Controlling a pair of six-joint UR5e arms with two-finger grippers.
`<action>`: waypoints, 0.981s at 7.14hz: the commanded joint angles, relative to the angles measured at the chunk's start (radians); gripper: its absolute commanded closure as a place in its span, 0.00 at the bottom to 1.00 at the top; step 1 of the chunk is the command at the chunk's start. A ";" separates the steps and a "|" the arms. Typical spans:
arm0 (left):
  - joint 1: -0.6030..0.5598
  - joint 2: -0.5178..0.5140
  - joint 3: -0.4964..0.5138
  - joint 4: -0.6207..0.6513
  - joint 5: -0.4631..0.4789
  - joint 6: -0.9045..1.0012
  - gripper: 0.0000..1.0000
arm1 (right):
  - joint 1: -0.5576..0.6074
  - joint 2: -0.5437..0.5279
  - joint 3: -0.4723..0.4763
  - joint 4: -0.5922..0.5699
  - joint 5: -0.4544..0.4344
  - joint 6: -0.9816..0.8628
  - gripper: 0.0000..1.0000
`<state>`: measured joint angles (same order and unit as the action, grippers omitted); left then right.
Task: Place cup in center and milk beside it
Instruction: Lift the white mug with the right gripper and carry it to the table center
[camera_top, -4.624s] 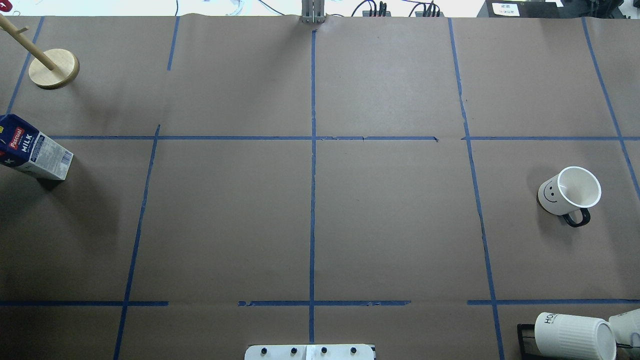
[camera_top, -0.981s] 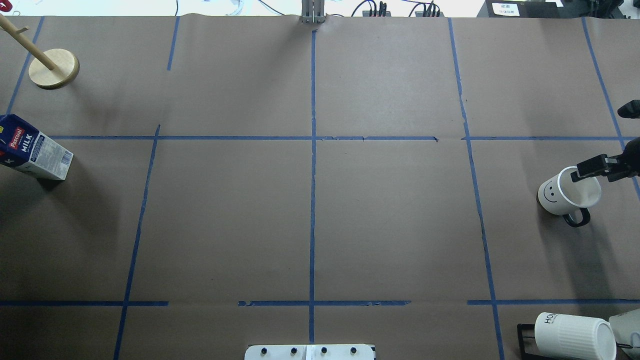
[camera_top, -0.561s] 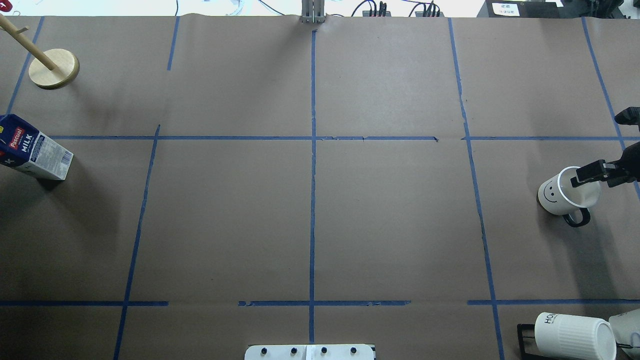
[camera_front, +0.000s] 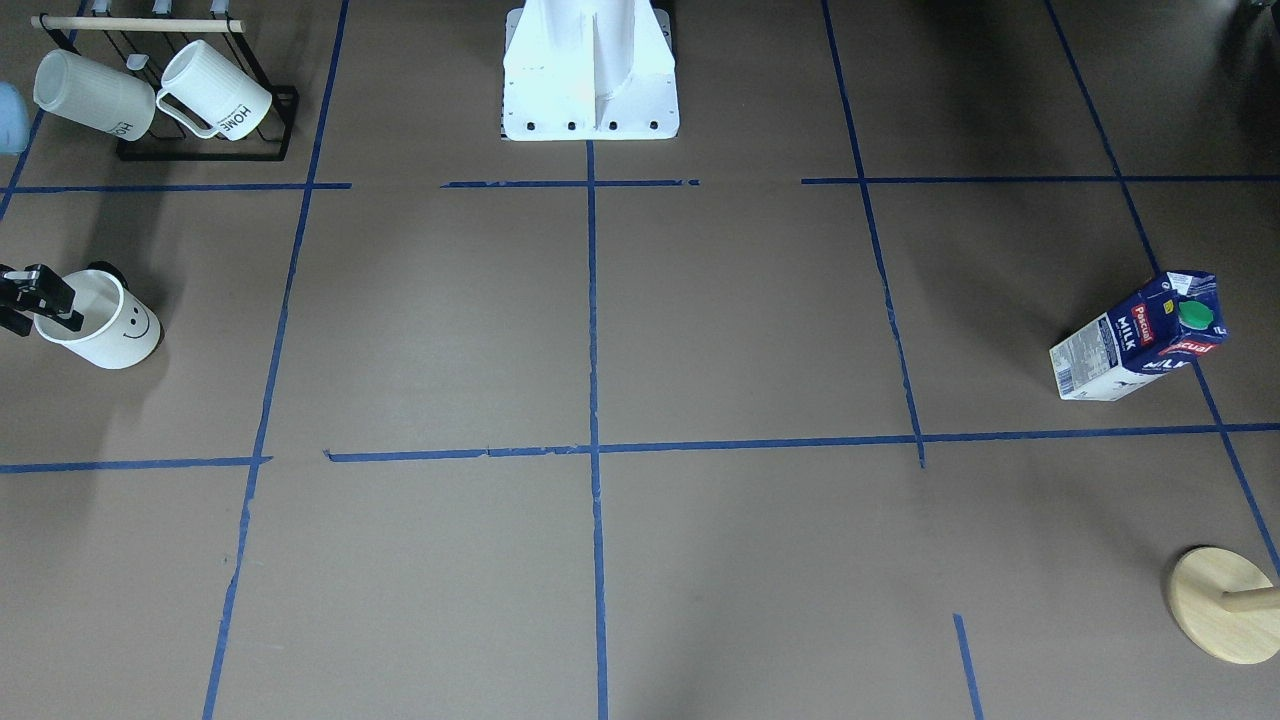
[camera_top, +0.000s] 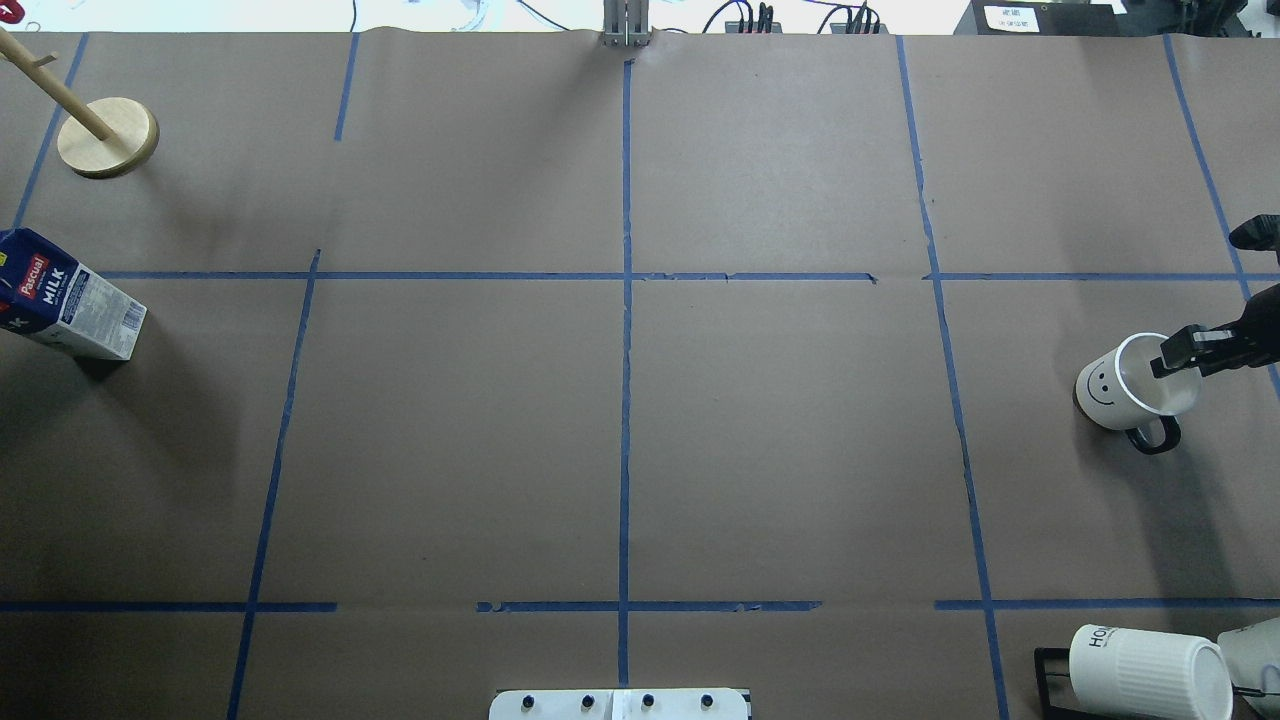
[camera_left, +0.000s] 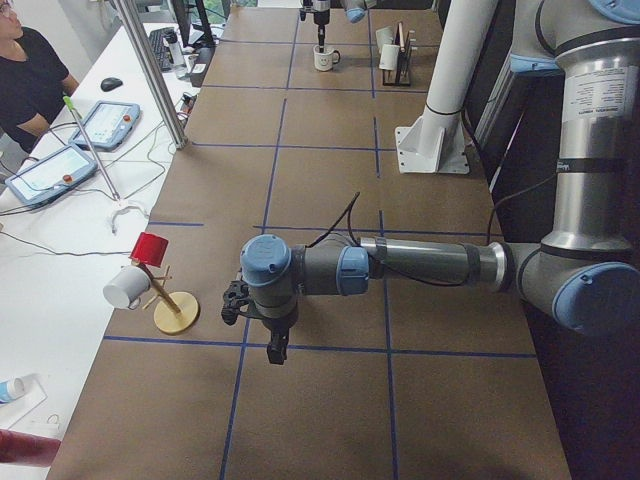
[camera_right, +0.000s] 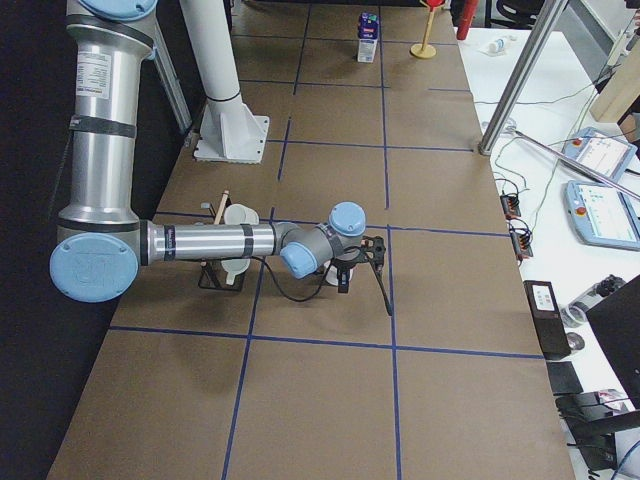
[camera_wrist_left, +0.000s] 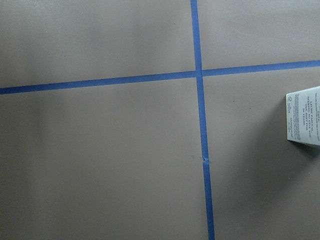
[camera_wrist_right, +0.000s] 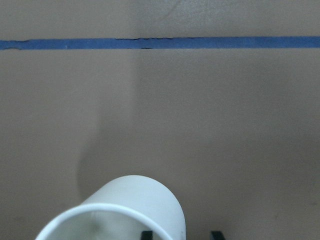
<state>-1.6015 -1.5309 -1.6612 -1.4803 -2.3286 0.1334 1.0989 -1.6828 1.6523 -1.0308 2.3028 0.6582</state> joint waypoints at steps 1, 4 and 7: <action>0.000 0.000 -0.002 0.000 0.000 -0.002 0.00 | 0.002 -0.002 0.013 0.000 0.007 0.001 1.00; 0.000 0.000 -0.022 0.005 -0.002 -0.049 0.00 | 0.025 0.017 0.229 -0.204 0.058 0.003 1.00; 0.000 0.000 -0.037 0.006 -0.002 -0.049 0.00 | -0.008 0.301 0.363 -0.587 0.058 0.168 1.00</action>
<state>-1.6015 -1.5309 -1.6899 -1.4760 -2.3300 0.0854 1.1159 -1.5014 1.9887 -1.5084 2.3599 0.7283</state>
